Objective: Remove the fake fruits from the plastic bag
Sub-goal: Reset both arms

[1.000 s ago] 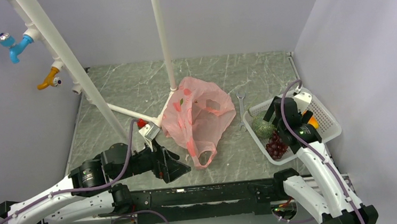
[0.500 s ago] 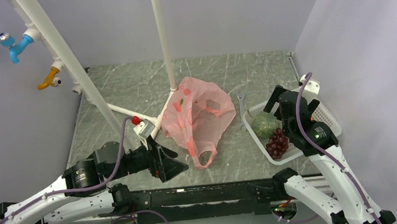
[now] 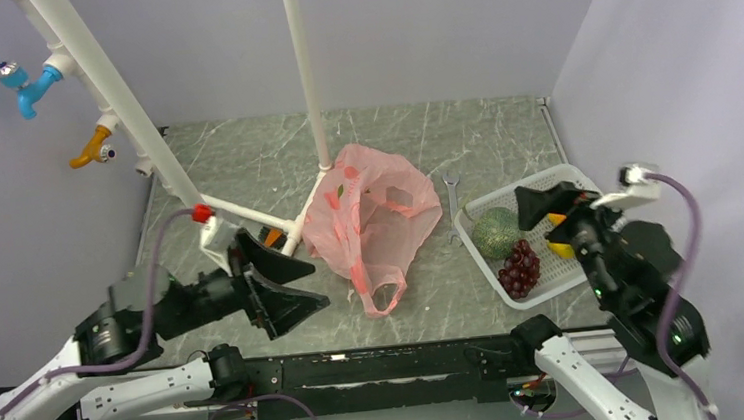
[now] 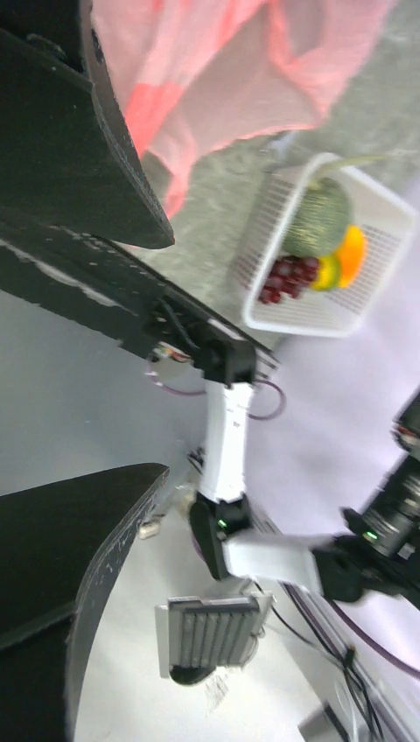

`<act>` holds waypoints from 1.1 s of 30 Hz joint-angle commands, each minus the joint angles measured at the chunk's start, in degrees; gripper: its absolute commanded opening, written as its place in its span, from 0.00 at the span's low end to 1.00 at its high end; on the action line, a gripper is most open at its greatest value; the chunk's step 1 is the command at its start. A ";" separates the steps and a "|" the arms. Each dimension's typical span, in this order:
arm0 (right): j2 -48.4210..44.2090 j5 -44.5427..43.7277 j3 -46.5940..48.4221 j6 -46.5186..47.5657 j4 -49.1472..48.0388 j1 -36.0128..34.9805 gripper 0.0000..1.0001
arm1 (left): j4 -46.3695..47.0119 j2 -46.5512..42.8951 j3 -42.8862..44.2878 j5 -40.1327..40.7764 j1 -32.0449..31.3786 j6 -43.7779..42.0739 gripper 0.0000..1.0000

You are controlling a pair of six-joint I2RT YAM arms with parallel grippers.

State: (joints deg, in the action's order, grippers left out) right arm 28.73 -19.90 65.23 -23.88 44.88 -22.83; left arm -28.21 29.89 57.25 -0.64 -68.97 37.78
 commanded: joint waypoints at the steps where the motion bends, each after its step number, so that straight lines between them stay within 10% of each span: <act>1: -2.68 3.39 5.81 1.08 -2.56 -0.16 0.99 | 4.70 3.25 10.06 -1.84 0.12 -7.93 0.99; 13: -1.16 -1.56 14.80 1.49 4.31 -0.21 1.00 | 3.47 13.58 29.42 -0.65 0.13 -21.82 0.99; 33: -0.92 0.27 16.80 4.32 3.17 -0.09 1.00 | 4.45 10.86 23.30 5.74 0.10 -20.95 0.99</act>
State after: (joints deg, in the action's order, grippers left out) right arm 29.89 -20.27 82.35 -22.41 50.54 -22.81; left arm -24.77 41.76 82.98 3.27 -68.97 17.67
